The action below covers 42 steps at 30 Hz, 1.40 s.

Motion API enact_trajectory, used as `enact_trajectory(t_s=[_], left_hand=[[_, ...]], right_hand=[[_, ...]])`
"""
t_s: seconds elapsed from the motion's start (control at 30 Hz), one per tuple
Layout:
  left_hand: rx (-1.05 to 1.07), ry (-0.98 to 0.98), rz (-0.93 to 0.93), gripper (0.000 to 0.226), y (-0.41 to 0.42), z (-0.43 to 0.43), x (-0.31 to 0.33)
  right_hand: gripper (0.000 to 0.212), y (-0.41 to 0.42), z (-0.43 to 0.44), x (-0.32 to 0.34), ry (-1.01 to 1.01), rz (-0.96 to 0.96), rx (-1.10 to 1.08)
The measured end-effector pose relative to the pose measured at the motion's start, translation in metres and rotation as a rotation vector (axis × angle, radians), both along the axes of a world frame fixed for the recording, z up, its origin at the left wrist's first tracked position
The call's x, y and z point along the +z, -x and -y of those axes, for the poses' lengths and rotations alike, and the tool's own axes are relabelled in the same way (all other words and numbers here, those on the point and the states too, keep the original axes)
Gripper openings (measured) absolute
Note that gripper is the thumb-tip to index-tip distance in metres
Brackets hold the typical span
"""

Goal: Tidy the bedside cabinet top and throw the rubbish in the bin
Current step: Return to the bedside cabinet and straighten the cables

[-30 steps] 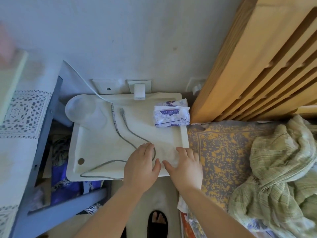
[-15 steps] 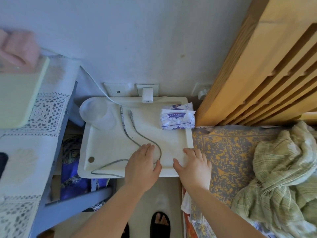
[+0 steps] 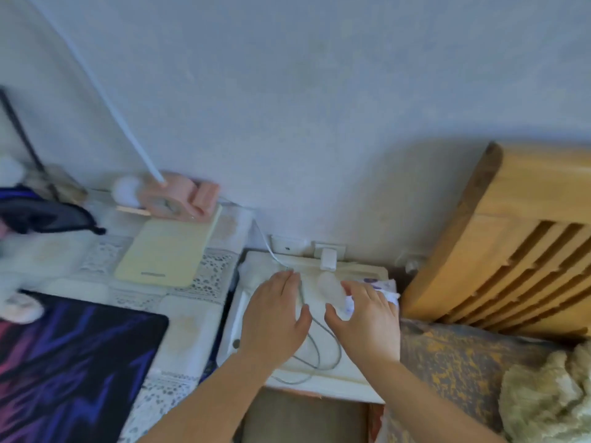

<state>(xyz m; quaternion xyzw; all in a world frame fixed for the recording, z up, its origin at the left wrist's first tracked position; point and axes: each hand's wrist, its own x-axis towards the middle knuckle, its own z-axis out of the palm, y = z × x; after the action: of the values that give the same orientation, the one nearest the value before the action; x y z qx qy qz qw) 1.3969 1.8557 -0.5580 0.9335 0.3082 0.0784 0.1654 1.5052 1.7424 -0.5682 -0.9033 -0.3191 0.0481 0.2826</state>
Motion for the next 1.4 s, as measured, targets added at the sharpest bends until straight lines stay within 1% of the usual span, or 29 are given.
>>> enact_trajectory(t_s=[0.13, 0.27, 0.47, 0.6, 0.73, 0.9, 1.13, 1.4], left_hand=[[0.073, -0.088, 0.045, 0.054, 0.035, -0.046, 0.032], [0.158, -0.149, 0.027, 0.056, 0.087, -0.096, 0.041], [0.292, -0.174, -0.04, 0.059, 0.16, -0.165, 0.027], [0.292, -0.169, -0.076, 0.061, 0.199, -0.195, 0.006], [0.305, -0.146, -0.049, 0.06, 0.23, -0.213, -0.015], [0.28, -0.116, 0.023, 0.058, 0.241, -0.219, -0.034], [0.285, -0.115, 0.067, 0.055, 0.241, -0.219, -0.037], [0.29, -0.127, 0.076, 0.053, 0.24, -0.22, -0.036]], right_hand=[[0.04, 0.021, -0.05, 0.03, -0.102, -0.056, 0.065], [0.038, 0.047, -0.097, 0.046, -0.109, -0.033, 0.181], [0.043, 0.091, -0.173, 0.039, -0.055, -0.007, 0.349], [0.04, 0.121, -0.223, 0.028, -0.058, -0.05, 0.388], [0.043, 0.145, -0.269, 0.017, -0.037, -0.042, 0.454], [0.046, 0.161, -0.31, 0.007, 0.007, -0.048, 0.495], [0.044, 0.161, -0.35, 0.007, 0.02, -0.018, 0.548], [0.047, 0.159, -0.364, -0.001, 0.082, 0.032, 0.602]])
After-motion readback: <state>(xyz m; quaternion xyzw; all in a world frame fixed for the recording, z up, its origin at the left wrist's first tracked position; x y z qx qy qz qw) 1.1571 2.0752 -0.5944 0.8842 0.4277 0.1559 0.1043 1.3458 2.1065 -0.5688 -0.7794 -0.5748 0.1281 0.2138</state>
